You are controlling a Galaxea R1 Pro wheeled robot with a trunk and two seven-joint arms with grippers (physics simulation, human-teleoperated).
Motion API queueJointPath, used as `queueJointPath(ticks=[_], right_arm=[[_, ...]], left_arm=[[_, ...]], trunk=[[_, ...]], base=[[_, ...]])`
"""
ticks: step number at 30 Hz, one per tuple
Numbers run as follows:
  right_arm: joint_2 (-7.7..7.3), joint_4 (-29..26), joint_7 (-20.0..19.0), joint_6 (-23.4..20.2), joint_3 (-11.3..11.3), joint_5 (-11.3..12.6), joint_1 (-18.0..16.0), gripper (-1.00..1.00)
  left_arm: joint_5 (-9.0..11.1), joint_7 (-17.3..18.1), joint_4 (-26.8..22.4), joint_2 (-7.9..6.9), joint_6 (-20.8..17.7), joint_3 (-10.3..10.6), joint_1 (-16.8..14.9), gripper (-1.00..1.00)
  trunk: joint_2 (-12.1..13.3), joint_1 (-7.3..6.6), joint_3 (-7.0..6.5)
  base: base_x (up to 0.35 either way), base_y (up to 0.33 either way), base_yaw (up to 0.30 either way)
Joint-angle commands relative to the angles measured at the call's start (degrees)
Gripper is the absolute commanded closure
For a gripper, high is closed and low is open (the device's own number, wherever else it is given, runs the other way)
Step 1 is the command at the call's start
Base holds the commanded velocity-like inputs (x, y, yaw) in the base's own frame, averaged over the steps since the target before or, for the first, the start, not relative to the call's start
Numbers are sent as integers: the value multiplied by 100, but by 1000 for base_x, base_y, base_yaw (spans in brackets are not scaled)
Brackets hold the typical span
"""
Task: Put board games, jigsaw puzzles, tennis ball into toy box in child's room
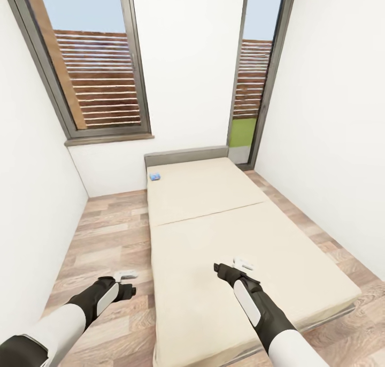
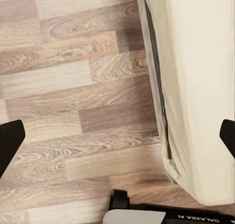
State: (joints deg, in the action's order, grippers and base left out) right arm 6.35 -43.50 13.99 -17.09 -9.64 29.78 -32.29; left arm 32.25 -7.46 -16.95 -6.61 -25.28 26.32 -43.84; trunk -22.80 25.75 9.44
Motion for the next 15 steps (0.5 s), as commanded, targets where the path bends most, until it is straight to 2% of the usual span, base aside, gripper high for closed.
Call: queueJointPath(ticks=[1, 6, 11, 15], right_arm=[[-3, -9, 51, -14, -21, 54, -5, -100], [-3, -9, 51, -14, -21, 52, -5, -100], [-3, -10, 51, -14, -21, 50, -5, -100], [-3, -10, 51, -14, -21, 49, -5, -100]], left_arm=[[62, -45, -19, -7, -30, 40, -2, -100], [62, -45, -19, -7, -30, 40, -2, -100], [62, -43, -19, -7, -30, 40, -2, -100], [62, -40, -19, -7, -26, 40, -2, -100]], trunk=[[-12, 4, 6], [-12, 4, -14], [-12, 4, -19], [-12, 4, -21]], base=[[1, 2, -207], [1, 1, -139], [0, 36, -37], [-13, 143, -10]])
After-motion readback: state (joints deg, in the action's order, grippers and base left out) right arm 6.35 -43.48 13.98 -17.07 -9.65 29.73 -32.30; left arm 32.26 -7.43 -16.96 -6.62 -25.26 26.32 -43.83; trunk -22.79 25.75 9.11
